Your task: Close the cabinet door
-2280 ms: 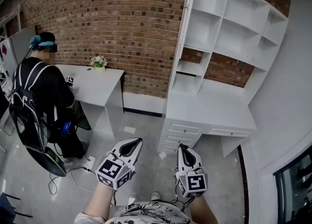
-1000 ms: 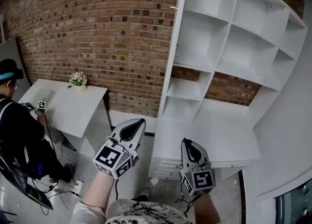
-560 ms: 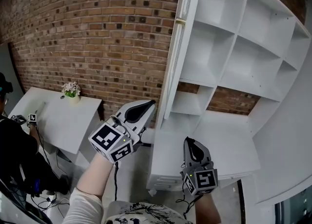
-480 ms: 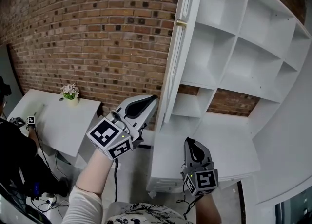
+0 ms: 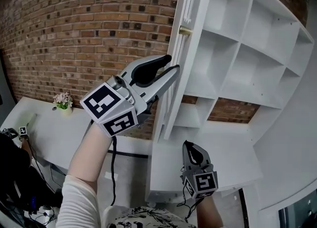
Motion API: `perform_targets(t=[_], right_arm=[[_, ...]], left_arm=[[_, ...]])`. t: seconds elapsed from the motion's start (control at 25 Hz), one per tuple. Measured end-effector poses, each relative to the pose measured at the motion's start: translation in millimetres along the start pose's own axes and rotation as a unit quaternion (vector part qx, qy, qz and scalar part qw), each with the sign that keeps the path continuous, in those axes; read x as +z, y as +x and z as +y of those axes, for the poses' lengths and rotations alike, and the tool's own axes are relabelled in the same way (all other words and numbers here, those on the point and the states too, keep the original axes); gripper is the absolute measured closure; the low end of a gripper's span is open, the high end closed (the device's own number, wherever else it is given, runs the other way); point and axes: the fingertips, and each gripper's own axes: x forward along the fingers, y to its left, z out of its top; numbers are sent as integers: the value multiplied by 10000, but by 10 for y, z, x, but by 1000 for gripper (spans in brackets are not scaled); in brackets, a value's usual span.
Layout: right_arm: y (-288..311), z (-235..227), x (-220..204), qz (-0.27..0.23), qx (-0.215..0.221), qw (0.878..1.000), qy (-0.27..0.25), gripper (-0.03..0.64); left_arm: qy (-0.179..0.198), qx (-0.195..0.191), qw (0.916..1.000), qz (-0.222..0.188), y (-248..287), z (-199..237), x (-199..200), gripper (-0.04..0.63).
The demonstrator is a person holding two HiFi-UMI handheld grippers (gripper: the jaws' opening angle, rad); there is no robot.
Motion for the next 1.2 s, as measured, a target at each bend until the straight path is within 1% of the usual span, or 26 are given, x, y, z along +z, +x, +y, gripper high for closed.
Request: perform_targets(t=[0.12,0.24,0.32,0.4,0.52,0.64,0.72,0.88,0.96,1.08,1.2], right_arm=[[58,1,-15,-15,4,10000,-35,611],[97,-21,-8,-65,-13,10000,-72,611],[112,-25,11,-100,-23,9999,-115,611],[121,-37,17,-128,-69,9998,-124,611],[128,-63,-10,-145,-161,9998,-36,611],[136,-86,0,-187,-213,9996,13,611],[129,-119,16,-222,-247,9994,-3,611],[93,-160,39,-261,-296,9992,6,611],[76,-164,18,-235,-317,9992,16,611],[65,-176,-29,-189,-334,9992,76,611],[57,-195,-79,-164,-347,9991,151,611]], left_arm=[[47,76,9998,-156,112,129,153,449],[-29,186,9996,-228,229,294,249,443],[-89,86,9997,-204,299,333,299,443],[-175,-97,9996,-213,354,313,369,443],[-362,-335,9985,-225,417,263,433,443],[-472,-359,9980,-233,480,277,483,457],[-477,-368,9980,-187,531,283,507,488],[-398,-461,9981,13,578,264,481,489],[-543,-557,9969,66,571,270,447,489],[-888,-736,9933,79,590,280,419,487],[-961,-843,9917,107,625,257,407,486]])
